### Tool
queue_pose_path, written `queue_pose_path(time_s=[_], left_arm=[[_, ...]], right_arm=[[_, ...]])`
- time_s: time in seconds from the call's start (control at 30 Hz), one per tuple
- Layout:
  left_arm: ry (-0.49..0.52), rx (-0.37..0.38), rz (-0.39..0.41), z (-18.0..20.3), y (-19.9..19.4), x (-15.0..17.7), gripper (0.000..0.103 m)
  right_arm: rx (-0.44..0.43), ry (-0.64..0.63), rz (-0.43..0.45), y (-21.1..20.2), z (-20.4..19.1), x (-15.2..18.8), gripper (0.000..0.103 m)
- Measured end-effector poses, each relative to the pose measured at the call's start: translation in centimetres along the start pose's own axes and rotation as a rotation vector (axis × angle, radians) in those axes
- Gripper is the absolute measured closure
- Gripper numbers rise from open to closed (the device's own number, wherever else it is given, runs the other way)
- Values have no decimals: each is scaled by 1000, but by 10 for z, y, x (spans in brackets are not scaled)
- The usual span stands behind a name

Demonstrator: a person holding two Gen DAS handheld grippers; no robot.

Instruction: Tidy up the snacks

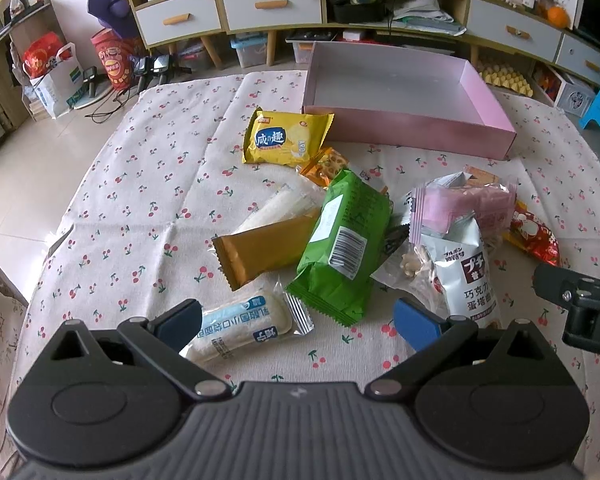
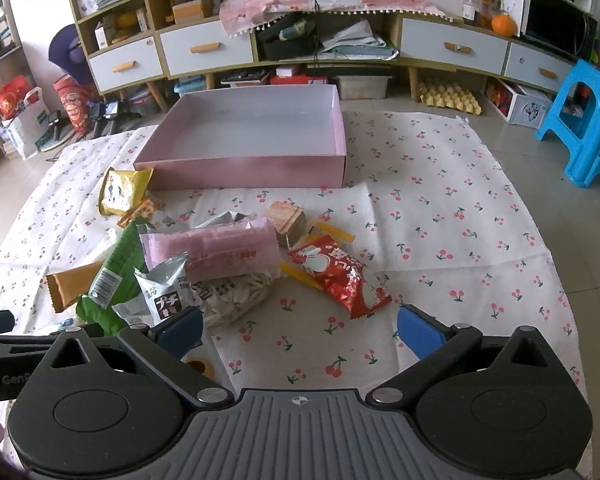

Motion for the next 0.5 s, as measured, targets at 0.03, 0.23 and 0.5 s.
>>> queue_pose_path(time_s=[0.03, 0.23, 0.5], left_arm=[[0, 0, 0, 0, 0, 0, 1], [1, 1, 0, 0, 0, 0, 1], [1, 2, -1, 0, 0, 0, 1]], right_arm=[[1, 0, 0, 0, 0, 0, 0], [-2, 4, 1, 0, 0, 0, 0], [-6, 8, 3, 0, 0, 0, 0]])
Point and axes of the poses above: each gripper's, at about its wrist camera, not at the fingertips, and y roughly the way its jaws point, z to its right, x to its underside, the point moved 6 cm from there along y, roughly the way its jaws point, and after that the axes turned 14 degrees about -z, right-handed, at the moved point
